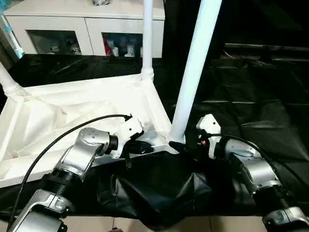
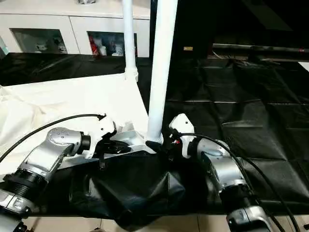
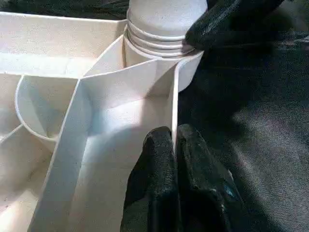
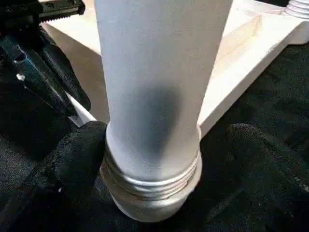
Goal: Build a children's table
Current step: Rotate leg to tighten
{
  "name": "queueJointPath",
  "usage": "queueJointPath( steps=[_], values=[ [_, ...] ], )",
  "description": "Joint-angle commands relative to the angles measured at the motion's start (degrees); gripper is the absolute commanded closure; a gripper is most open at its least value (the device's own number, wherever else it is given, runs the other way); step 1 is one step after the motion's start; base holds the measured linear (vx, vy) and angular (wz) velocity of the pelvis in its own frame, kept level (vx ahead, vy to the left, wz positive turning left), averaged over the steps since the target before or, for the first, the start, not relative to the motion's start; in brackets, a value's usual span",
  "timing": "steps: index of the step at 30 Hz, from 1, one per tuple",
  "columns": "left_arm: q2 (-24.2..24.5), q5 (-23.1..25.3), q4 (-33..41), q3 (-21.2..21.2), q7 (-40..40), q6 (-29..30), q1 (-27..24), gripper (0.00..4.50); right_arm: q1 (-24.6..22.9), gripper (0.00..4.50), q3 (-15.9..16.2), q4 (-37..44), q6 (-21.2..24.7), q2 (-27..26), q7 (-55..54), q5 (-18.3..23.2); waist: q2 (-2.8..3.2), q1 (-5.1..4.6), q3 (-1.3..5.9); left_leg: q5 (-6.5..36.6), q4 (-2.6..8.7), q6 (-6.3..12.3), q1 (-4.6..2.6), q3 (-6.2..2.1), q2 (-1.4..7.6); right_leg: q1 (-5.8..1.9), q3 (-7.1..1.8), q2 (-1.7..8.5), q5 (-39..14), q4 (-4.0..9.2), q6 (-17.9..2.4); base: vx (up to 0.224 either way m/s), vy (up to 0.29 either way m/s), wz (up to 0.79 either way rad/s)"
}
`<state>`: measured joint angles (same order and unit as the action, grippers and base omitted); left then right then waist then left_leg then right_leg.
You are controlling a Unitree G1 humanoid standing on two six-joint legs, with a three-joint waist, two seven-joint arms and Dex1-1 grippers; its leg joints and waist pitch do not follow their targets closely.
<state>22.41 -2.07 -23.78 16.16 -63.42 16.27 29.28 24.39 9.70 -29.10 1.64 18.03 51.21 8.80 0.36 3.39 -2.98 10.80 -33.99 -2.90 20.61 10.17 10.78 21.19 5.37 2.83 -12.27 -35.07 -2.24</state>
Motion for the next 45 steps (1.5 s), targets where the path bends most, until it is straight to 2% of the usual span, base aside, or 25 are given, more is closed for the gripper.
queueJointPath(
  steps=[1,5,8,9,11,12,15,16,19,23,25,26,27,28,31,33,34,36,39,40,41,42,43,44,45],
  values=[
    [0.14,-0.54,0.49,0.11,-0.15,0.38,-0.90,4.50,1.17,0.63,0.52,-2.04,-1.25,-0.34,0.21,-0.93,-0.45,0.33,3.63,5.90,3.46,4.31,-0.22,-1.11,3.11,-2.66,-3.90,6.39,-5.51,3.88,-12.30,0.000,0.000,0.00],
    [0.17,-0.59,0.47,0.08,-0.21,0.41,-0.81,4.50,2.76,0.95,0.56,-4.71,-2.56,-1.18,0.48,-1.17,-0.12,0.41,3.71,5.59,3.46,4.21,-0.26,-1.17,3.23,-2.65,-3.92,6.41,-4.24,3.72,-12.74,0.000,0.000,0.00],
    [0.21,-0.52,0.12,0.15,-0.33,0.19,-0.64,4.50,3.69,1.09,0.60,-6.15,-3.12,-1.57,1.08,-1.24,-0.18,0.33,3.69,5.73,3.46,4.38,-0.22,-1.14,3.16,-2.69,-3.87,6.28,-3.80,3.69,-13.03,0.000,0.000,0.00],
    [0.23,-0.50,0.00,0.15,-0.34,0.13,-0.58,4.50,3.83,1.22,0.67,-6.45,-3.25,-1.58,1.31,-1.36,-0.44,0.30,3.67,5.73,3.48,4.43,-0.20,-1.12,3.19,-2.71,-3.88,6.26,-3.94,3.70,-12.94,0.000,0.000,0.00],
    [0.21,-0.48,-0.24,0.14,-0.31,0.03,-0.45,4.50,4.20,1.40,0.76,-7.49,-3.90,-1.59,1.68,-1.70,-0.28,0.34,3.74,5.59,3.44,4.47,-0.20,-1.15,3.22,-2.69,-3.86,6.36,-3.87,3.60,-13.05,0.000,0.000,0.00],
    [0.22,-0.47,-0.33,0.12,-0.31,-0.01,-0.39,4.50,4.36,1.45,0.76,-7.95,-4.21,-1.62,1.79,-1.91,-0.50,0.30,3.72,5.60,3.43,4.54,-0.16,-1.09,3.21,-2.72,-3.90,6.38,-3.80,3.61,-13.02,0.000,0.000,0.00],
    [-0.11,-0.55,-0.94,-0.20,0.14,-0.23,0.01,4.50,4.83,1.63,0.42,-9.54,-5.23,-1.74,1.81,-2.07,-0.44,0.30,3.64,5.88,3.46,4.53,-0.26,-1.09,3.16,-2.61,-3.87,6.30,-5.03,3.72,-12.86,0.000,0.000,0.00],
    [-0.25,-0.65,-0.98,-0.35,0.34,-0.22,0.02,4.50,4.84,1.68,0.28,-9.77,-5.39,-1.86,1.68,-1.87,-0.68,0.26,3.62,5.98,3.47,4.56,-0.23,-1.05,3.15,-2.63,-3.89,6.30,-5.30,3.77,-12.79,0.000,0.000,0.00],
    [-1.23,-1.12,-1.52,-1.24,1.77,0.00,0.31,4.50,4.71,1.71,-0.46,-10.79,-5.74,-2.67,0.24,-1.45,-0.54,0.31,3.56,6.06,3.49,4.42,-0.21,-1.07,3.20,-2.59,-3.93,6.39,-6.18,3.84,-12.59,0.000,0.000,0.00],
    [-3.80,-0.34,-5.02,-2.72,7.36,-0.25,2.27,4.50,4.36,1.75,-2.03,-13.25,-6.50,-5.61,-6.67,-1.92,-0.75,0.18,3.48,6.67,3.55,3.71,-0.34,-0.99,3.06,-2.42,-3.98,6.36,-8.15,4.13,-12.04,0.000,0.000,0.00],
    [-4.81,0.20,-6.62,-3.08,9.71,-0.33,3.30,4.50,4.48,1.75,-2.59,-14.21,-6.44,-6.75,-9.90,-2.25,-0.67,0.21,3.40,7.41,3.66,3.24,-0.56,-1.03,3.08,-2.26,-3.95,6.35,-9.83,4.32,-11.66,0.000,0.000,0.00],
    [-6.85,0.90,-9.57,-3.79,13.99,-0.72,5.22,4.50,4.89,1.75,-3.20,-16.06,-6.47,-8.65,-15.33,-3.10,-0.80,0.19,3.38,7.46,3.67,2.95,-0.50,-0.96,3.10,-2.29,-4.03,6.45,-10.30,4.40,-11.53,0.000,0.000,0.00],
    [-6.85,0.90,-9.57,-3.79,13.99,-0.72,5.22,4.50,4.89,1.75,-3.20,-16.06,-6.47,-8.65,-15.33,-3.10,-0.76,0.23,3.33,7.62,3.62,2.71,-0.57,-0.89,2.91,-2.15,-4.01,6.40,-10.80,4.53,-11.36,0.000,0.000,0.00],
    [-9.08,1.63,-12.52,-4.31,18.43,-1.52,7.18,4.50,5.66,1.75,-3.70,-17.87,-6.07,-10.81,-21.25,-3.96,-0.53,0.30,3.35,8.00,3.69,2.27,-0.64,-0.99,2.95,-2.08,-3.98,6.52,-11.94,4.57,-11.06,0.000,0.000,0.00],
    [-12.57,2.69,-16.92,-4.84,25.32,-3.01,10.25,4.50,8.03,1.75,-5.30,-20.88,-3.72,-15.30,-28.79,-3.58,-0.63,0.25,3.35,8.83,3.80,1.97,-0.78,-0.95,2.95,-2.05,-4.00,6.48,-12.59,4.73,-10.71,0.000,0.000,0.00],
    [-13.41,3.10,-17.91,-4.60,26.21,-3.85,10.94,4.50,8.64,1.75,-4.42,-21.35,-3.52,-16.58,-27.73,-3.82,-0.52,0.34,3.43,9.19,3.86,1.91,-0.82,-1.03,2.99,-2.05,-3.95,6.57,-12.55,4.76,-10.42,0.000,0.000,0.00],
    [-13.90,3.51,-18.31,-4.06,25.94,-4.66,11.26,4.50,8.95,1.75,-3.01,-21.37,-4.10,-17.44,-25.73,-4.49,-0.52,0.33,3.41,9.00,3.89,2.35,-0.55,-1.05,3.06,-2.17,-3.97,6.69,-11.50,4.67,-10.49,0.000,0.000,0.00],
    [-14.18,3.49,-18.54,-3.86,25.24,-5.12,11.39,4.50,9.08,1.06,-2.42,-21.27,-4.95,-17.91,-24.05,-4.67,-0.68,0.35,3.46,8.58,3.84,2.79,-0.45,-1.02,3.00,-2.29,-3.98,6.80,-10.62,4.55,-10.49,0.000,0.000,0.00],
    [-13.75,2.83,-18.40,-3.61,22.80,-6.25,11.07,4.50,9.44,0.99,-3.24,-21.19,-6.39,-17.30,-23.12,-4.21,-0.81,0.41,3.30,9.46,3.85,3.18,-0.43,-1.03,2.94,-2.22,-3.94,6.95,-13.41,4.90,-9.93,0.000,0.000,0.00],
    [-13.70,2.79,-18.41,-3.59,22.63,-6.34,11.04,4.50,9.47,0.85,-3.28,-21.20,-6.52,-17.22,-23.12,-4.24,-0.79,0.41,3.28,9.57,3.86,3.16,-0.42,-1.03,2.93,-2.18,-3.95,6.94,-13.97,4.98,-9.75,0.000,0.000,0.00],
    [-12.89,2.10,-17.77,-3.44,20.00,-7.20,10.40,4.50,9.47,0.60,-3.22,-20.17,-9.17,-15.54,-21.31,-4.61,-0.84,0.45,3.29,9.54,3.91,3.13,-0.39,-1.08,2.99,-2.18,-3.93,7.00,-14.46,4.98,-9.56,0.000,0.000,0.00],
    [-12.54,1.84,-17.48,-3.37,18.88,-7.55,10.13,4.50,9.35,0.60,-3.29,-19.41,-9.17,-14.88,-19.66,-4.16,-0.88,0.48,3.45,8.90,3.79,3.32,-0.28,-1.05,2.94,-2.29,-3.94,6.92,-13.57,4.79,-9.51,0.000,0.000,0.00],
    [-11.58,1.36,-16.48,-3.10,16.25,-8.46,9.30,4.50,8.77,0.60,-3.14,-17.23,-8.45,-12.97,-14.98,-2.97,-1.22,0.44,3.52,8.40,3.78,3.74,-0.23,-0.99,2.95,-2.32,-3.94,6.84,-12.56,4.73,-9.61,0.000,0.000,0.00],
    [-10.76,1.03,-15.58,-2.80,13.97,-9.17,8.56,4.50,8.17,0.60,-2.73,-15.45,-7.49,-11.21,-11.06,-2.29,-1.01,0.69,3.79,5.97,3.51,5.21,0.06,-0.98,3.02,-2.52,-3.94,6.79,-7.65,4.07,-10.30,0.000,0.000,0.00],
    [-10.02,0.76,-14.72,-2.47,11.99,-9.59,7.92,4.50,7.61,0.60,-2.08,-14.03,-6.91,-9.55,-7.88,-2.09,-1.03,0.69,3.97,4.73,3.48,5.78,0.09,-1.06,3.09,-2.61,-3.88,6.68,-5.29,3.72,-10.66,0.000,0.000,0.00]
  ],
)
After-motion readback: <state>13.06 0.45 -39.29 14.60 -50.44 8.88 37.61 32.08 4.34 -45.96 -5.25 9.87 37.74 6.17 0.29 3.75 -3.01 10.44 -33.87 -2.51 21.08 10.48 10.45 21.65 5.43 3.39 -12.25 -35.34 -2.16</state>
